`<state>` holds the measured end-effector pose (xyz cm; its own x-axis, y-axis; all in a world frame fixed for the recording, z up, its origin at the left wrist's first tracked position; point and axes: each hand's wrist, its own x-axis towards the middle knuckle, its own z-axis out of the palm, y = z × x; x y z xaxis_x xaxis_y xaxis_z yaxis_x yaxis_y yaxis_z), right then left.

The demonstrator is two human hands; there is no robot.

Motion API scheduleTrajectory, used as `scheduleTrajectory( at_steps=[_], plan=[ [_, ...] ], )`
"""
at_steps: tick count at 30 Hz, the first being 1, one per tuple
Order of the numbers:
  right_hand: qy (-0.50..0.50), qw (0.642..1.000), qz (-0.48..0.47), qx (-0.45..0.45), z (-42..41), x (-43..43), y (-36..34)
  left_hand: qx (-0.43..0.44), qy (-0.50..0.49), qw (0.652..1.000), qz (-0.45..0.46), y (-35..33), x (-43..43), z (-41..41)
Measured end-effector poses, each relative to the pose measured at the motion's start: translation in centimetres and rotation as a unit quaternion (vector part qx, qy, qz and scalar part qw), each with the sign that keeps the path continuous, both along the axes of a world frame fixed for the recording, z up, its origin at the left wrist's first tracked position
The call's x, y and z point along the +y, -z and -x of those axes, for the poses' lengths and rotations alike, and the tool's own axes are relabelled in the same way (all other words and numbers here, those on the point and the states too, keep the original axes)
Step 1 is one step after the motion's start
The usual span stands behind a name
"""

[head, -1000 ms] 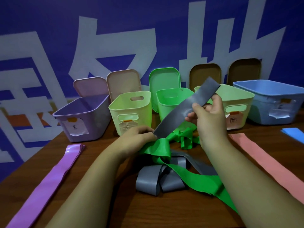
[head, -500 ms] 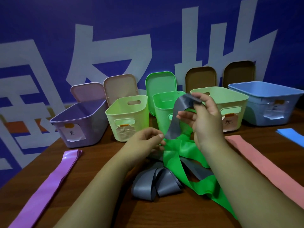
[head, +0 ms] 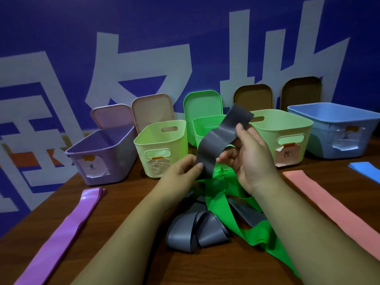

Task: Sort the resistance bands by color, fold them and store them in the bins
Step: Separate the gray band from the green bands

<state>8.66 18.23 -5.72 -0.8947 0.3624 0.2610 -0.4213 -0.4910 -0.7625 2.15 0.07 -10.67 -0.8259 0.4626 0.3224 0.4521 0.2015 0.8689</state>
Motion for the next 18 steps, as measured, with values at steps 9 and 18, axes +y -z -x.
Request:
scheduleTrajectory(
  at_steps=[9,18],
  plan=[
    [0.135,0.980,-0.117,-0.088,1.2,1.6,1.6,-0.058,-0.028,0.998,-0.012,-4.1,-3.8,-4.1],
    [0.078,0.930,-0.352,-0.075,3.5,-2.3,-1.6,-0.125,-0.123,0.984,-0.041,-3.0,-10.6,-11.4]
  ],
)
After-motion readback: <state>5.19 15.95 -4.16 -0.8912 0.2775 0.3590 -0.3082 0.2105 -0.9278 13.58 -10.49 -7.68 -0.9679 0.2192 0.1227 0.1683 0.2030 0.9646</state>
